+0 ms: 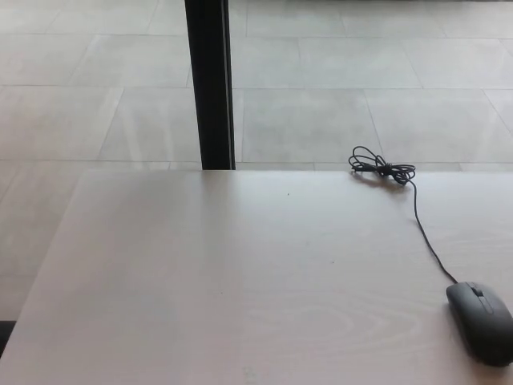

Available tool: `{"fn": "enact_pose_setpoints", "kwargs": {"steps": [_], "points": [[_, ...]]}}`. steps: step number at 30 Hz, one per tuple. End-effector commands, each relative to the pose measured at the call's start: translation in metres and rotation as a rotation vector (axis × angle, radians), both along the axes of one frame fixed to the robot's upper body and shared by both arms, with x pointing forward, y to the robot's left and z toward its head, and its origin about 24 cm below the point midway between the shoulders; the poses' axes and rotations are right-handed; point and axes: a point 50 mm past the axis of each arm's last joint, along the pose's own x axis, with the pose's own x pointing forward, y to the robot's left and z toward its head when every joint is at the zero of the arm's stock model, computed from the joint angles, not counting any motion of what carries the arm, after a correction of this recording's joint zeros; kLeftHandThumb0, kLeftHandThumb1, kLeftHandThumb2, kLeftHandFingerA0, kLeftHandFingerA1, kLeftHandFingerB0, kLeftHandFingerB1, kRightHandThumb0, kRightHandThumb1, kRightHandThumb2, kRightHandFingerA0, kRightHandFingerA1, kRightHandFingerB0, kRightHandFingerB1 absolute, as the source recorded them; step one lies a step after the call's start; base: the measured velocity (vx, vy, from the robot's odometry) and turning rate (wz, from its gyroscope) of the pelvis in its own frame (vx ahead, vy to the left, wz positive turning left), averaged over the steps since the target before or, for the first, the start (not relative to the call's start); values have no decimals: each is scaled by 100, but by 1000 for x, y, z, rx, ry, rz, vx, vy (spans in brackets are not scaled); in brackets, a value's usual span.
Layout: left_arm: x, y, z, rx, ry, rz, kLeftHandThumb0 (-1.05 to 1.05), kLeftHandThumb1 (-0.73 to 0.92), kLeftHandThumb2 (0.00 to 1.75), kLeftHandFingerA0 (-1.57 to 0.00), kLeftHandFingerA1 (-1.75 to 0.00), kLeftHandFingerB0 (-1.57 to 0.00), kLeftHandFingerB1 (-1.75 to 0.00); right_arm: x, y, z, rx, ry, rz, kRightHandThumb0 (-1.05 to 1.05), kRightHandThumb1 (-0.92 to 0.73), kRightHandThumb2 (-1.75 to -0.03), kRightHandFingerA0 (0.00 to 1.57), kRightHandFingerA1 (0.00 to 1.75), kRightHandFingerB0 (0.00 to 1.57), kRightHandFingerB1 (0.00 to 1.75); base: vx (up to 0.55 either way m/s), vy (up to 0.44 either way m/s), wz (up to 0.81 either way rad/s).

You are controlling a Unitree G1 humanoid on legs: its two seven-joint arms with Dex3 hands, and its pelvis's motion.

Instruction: The robot uses its right fingers to click on the left button of the black mouse placed on the table.

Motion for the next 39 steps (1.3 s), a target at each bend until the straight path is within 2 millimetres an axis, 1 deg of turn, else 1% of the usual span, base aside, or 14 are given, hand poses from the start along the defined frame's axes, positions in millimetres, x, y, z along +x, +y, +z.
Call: {"fn": "enact_pose_setpoints", "kwargs": {"steps": [1,9,10,11,17,18,19,20,21,23,25,32,35,39], "points": [[-1,4,4,-6,-59,9,-58,77,63,-56,-51,-42,-42,12,-9,9,18,-78,19,-68,-76,-63,41,61,27,39,0,0,0],[-6,0,1,-36,-77,59,-56,73,63,-53,-54,-38,-43,29,-14,16,-13,-104,67,-71,-75,-63,44,62,28,41,0,0,0],[-6,0,1,-33,-69,42,-45,58,102,-51,-66,-25,-53,29,-15,16,-16,-105,63,-71,-75,-63,43,62,29,41,0,0,0],[-7,0,2,-29,-59,17,-57,74,65,-55,-54,-37,-43,29,-15,17,-17,-111,60,-71,-76,-63,42,63,29,42,0,0,0],[-12,1,2,-20,-75,76,-59,60,92,-52,-62,-38,-54,33,-29,28,-44,-212,-66,-72,-76,-63,37,65,23,42,0,0,0],[-12,0,3,-22,-69,30,-57,75,64,-54,-53,-37,-42,33,-33,33,-55,-257,-98,-72,-76,-63,34,67,23,42,0,0,0],[-10,2,3,-38,-88,89,-56,75,63,-50,-53,-35,-41,43,-40,44,-78,-358,-137,-74,-61,-98,30,67,15,50,0,0,0],[-10,4,4,-36,-92,97,-55,75,63,-49,-51,-35,-41,48,-44,49,-95,-399,-161,-71,-78,-63,32,71,19,41,0,0,0],[-10,5,6,-19,-81,56,-44,58,102,-50,-66,-25,-53,56,-48,56,-110,-441,-175,-78,-63,-99,33,70,13,50,0,0,0],[-11,7,7,-12,-85,67,-46,56,100,-52,-67,-27,-53,71,-54,69,-129,-521,-192,-79,-64,-99,35,69,14,49,0,0,0],[-11,8,8,-13,-88,69,-57,75,64,-52,-55,-36,-44,84,-59,82,-153,-581,-190,-77,-64,-99,32,67,14,49,0,0,0],[-10,12,11,-13,-110,78,-58,73,62,-49,-52,-38,-42,152,-51,170,-232,-947,-71,-74,-79,-64,20,60,19,40,0,0,0],[-10,10,12,-15,-103,40,-59,79,63,-48,-48,-37,-40,171,-40,198,-270,-1031,6,-75,-61,-97,19,61,15,49,0,0,0],[-9,10,12,-36,-126,53,-54,61,99,-37,-61,-21,-50,201,-17,237,-313,-1147,138,-78,-78,-64,21,66,22,46,0,0,0]]}}
